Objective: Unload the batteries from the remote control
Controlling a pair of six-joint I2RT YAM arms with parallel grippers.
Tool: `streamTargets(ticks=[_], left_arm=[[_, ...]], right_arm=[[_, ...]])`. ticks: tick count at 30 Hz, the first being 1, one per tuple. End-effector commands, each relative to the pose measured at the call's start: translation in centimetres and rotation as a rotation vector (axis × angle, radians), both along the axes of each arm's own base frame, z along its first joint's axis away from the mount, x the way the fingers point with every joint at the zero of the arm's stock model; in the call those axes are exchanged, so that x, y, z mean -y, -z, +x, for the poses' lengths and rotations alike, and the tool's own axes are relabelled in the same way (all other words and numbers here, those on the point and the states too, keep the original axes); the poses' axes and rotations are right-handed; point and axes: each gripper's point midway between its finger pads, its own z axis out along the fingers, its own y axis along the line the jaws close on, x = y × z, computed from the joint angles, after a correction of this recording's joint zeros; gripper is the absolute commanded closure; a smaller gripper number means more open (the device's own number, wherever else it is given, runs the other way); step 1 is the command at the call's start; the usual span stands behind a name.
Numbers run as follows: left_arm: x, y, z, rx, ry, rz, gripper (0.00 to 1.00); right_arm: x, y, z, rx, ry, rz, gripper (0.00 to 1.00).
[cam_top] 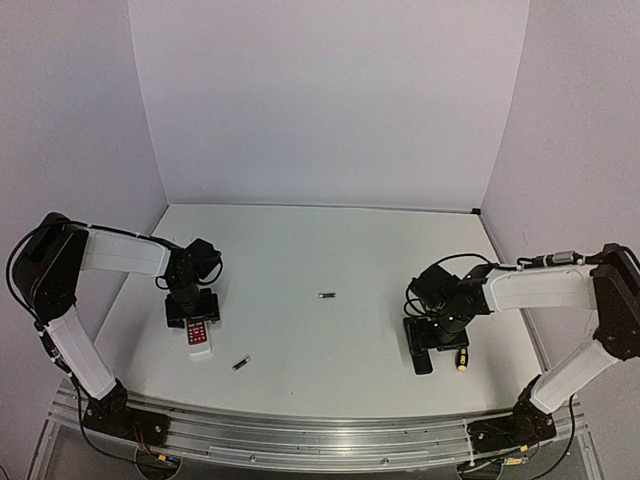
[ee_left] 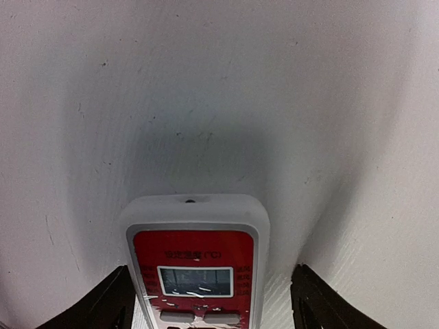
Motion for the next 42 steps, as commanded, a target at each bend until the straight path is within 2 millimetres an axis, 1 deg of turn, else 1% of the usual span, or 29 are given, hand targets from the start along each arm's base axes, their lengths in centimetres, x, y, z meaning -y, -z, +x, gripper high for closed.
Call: streamTargets(ticks=[1,3,6,7,10,13,16,18,19,21,24,27,28,30,32,34,35,36,38,40,41,42], left_arm=[[-0.1,0.0,0.1,0.007,0.002,0.002,0.17],[-0.2,-0.3,0.0,0.012,-0.002,-0.002,0.11],[-0.1,-1.3,0.1,0.041,-0.006,-0.021,0.01],[0.0,-1.9,0.3,0.061,-0.007,-0.033,0.01],[0.4,-4.8,1.1,0.151,-0.006,-0.078,0.0],[0.7,-8.7,1.7,0.267,0.004,-0.137,0.0],[1.2,-12.6,2.0,0.383,0.027,-0.213,0.0],[1.6,-14.7,1.9,0.447,0.043,-0.269,0.0],[1.7,-15.7,1.7,0.478,0.049,-0.294,0.0],[1.8,-17.4,1.3,0.537,0.06,-0.338,0.0],[2.0,-18.7,0.9,0.598,0.084,-0.383,0.0],[2.3,-19.3,0.7,0.62,0.113,-0.404,0.0],[2.5,-19.5,0.6,0.621,0.127,-0.413,0.0],[3.1,-19.8,0.6,0.628,0.16,-0.437,0.0],[4.2,-20.3,0.4,0.643,0.224,-0.487,0.0],[5.8,-20.7,-0.2,0.665,0.33,-0.549,0.0],[6.9,-21.3,-0.6,0.69,0.414,-0.599,0.0],[8.8,-22.5,-1.5,0.732,0.541,-0.686,0.0],[11.3,-24.2,-3.6,0.818,0.774,-0.819,0.0],[13.1,-25.5,-6.1,0.888,1.005,-0.926,0.0],[13.7,-26.5,-7.4,0.937,1.126,-0.973,0.0],[14.2,-26.9,-8.8,0.961,1.244,-1.015,0.0]], right_arm=[[-0.4,0.7,0.0,-0.011,-0.026,0.012,0.21],[-0.6,0.9,-0.2,-0.024,-0.049,0.017,0.22],[-1.3,1.3,-0.5,-0.051,-0.084,0.042,0.26],[-1.5,1.5,-0.6,-0.059,-0.087,0.045,0.27],[-1.5,2.0,-0.5,-0.072,-0.089,0.033,0.3],[-1.4,2.6,-0.4,-0.076,-0.085,0.014,0.32],[-1.4,3.3,-0.4,-0.09,-0.093,-0.017,0.37],[-1.7,3.7,-0.4,-0.095,-0.103,-0.032,0.41],[-1.8,3.8,-0.4,-0.089,-0.108,-0.045,0.46],[-2.1,3.8,-0.3,-0.071,-0.111,-0.065,0.58],[-2.8,3.3,-0.3,-0.055,-0.092,-0.043,0.73],[-3.4,1.9,0.1,-0.024,-0.075,0.0,0.83],[-3.6,1.2,0.2,-0.01,-0.075,0.021,0.85],[-4.6,-0.3,0.2,0.002,-0.098,0.085,0.86],[-6.1,-2.3,0.1,0.015,-0.141,0.173,0.86],[-8.2,-4.7,-0.7,0.003,-0.212,0.297,0.87],[-9.1,-5.9,-1.1,-0.004,-0.245,0.357,0.87],[-10.1,-7.0,-1.6,-0.023,-0.275,0.416,0.88],[-12.1,-9.6,-3.0,-0.068,-0.347,0.554,0.89],[-13.7,-12.0,-4.3,-0.115,-0.409,0.672,0.9],[-14.4,-13.1,-5.0,-0.144,-0.435,0.728,0.9],[-15.1,-14.5,-5.9,-0.189,-0.468,0.796,0.91]])
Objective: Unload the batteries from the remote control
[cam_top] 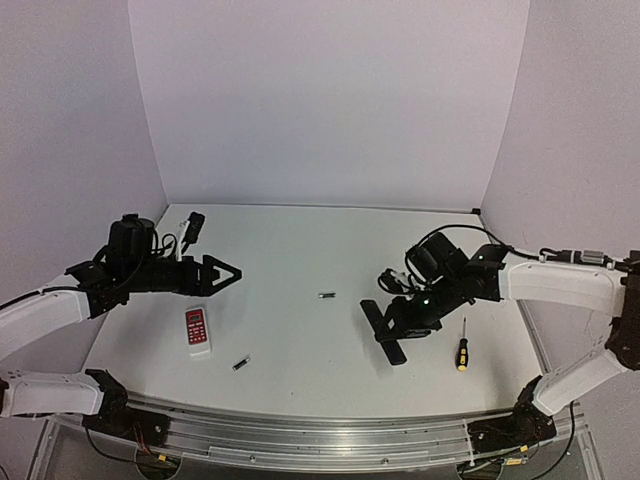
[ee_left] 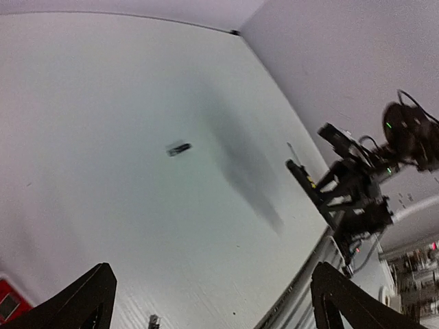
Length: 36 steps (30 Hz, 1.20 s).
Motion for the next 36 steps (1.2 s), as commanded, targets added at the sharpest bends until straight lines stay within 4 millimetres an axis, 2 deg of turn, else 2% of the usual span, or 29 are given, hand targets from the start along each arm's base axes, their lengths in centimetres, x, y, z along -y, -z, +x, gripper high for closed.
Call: streamTargets(ticks=[1,4,8,11,16,21,36], left_arm=[[4.7,-7.3,-7.1,0.483,0.637,-0.235,0.0],[6.2,-8.4,-9.0,0.609,0.804,-0.245,0.0],[10.1,-8.3,-10.8,0.744,0.938,-0.164,0.0],[12.5,-7.5,-11.2,0.728,1.032,-0.143,0.0],[14.8,-6.8,-11.8,0.698,1.149,-0.169,0.01],[15.4,-6.9,-12.8,0.726,1.21,-0.205,0.08],[15.5,-6.9,-14.5,0.725,1.262,-0.264,0.56]], right_arm=[[-4.9,-7.8,-4.7,-0.178,-0.248,0.364,0.91],[-6.1,-10.8,-6.5,-0.299,-0.32,0.486,0.93],[-7.1,-13.3,-8.0,-0.415,-0.39,0.576,0.93],[-7.7,-14.6,-8.7,-0.449,-0.438,0.609,0.92],[-9.0,-15.8,-9.9,-0.491,-0.51,0.637,0.92],[-10.0,-16.3,-10.0,-0.501,-0.526,0.639,0.93],[-12.1,-17.3,-9.1,-0.47,-0.525,0.679,0.94]])
